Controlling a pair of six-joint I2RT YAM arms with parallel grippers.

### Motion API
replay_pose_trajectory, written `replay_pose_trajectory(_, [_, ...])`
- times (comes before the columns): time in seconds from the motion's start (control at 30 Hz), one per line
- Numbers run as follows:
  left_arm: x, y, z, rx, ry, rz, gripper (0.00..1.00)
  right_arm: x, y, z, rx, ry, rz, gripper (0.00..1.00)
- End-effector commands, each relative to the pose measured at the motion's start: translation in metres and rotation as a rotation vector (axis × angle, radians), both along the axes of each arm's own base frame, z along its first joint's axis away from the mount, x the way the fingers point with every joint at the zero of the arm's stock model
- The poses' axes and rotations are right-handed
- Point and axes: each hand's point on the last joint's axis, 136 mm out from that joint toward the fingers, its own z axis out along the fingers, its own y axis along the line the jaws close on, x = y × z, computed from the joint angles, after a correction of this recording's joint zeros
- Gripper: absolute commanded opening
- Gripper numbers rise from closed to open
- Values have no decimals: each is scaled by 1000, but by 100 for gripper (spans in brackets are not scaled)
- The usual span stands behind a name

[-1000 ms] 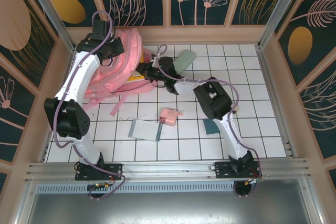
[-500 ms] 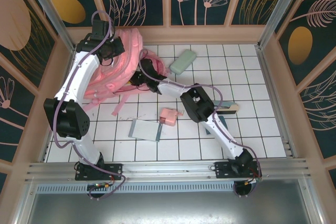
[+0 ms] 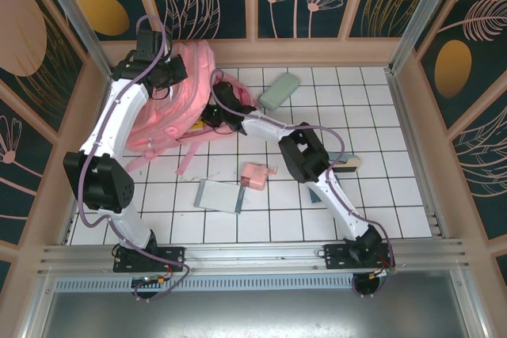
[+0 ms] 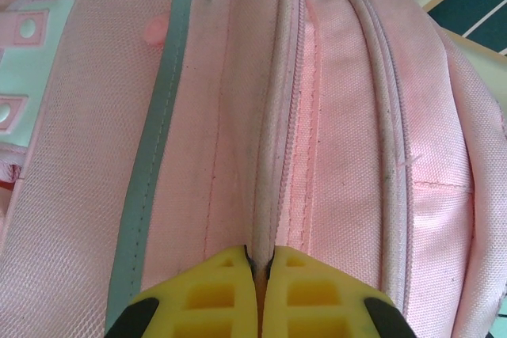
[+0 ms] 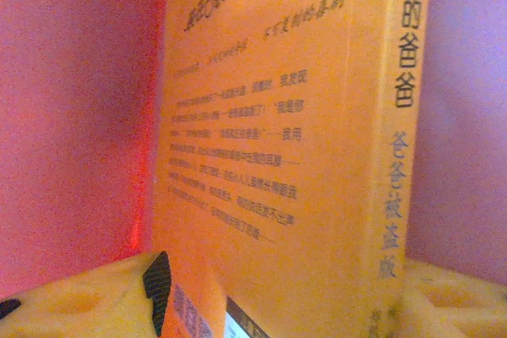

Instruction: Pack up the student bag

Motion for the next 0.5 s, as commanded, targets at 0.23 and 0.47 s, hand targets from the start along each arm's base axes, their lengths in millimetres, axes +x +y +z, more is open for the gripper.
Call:
replay_pose_trajectory(0.23, [0,-7,53,-58,-165,-26,0,-4,-16,-5,-82,26,-25,0])
replay_pose_trajectory(0.47, [-2,-16,50,-115,-156,-49,0,-7,22,21,181,42,33,0])
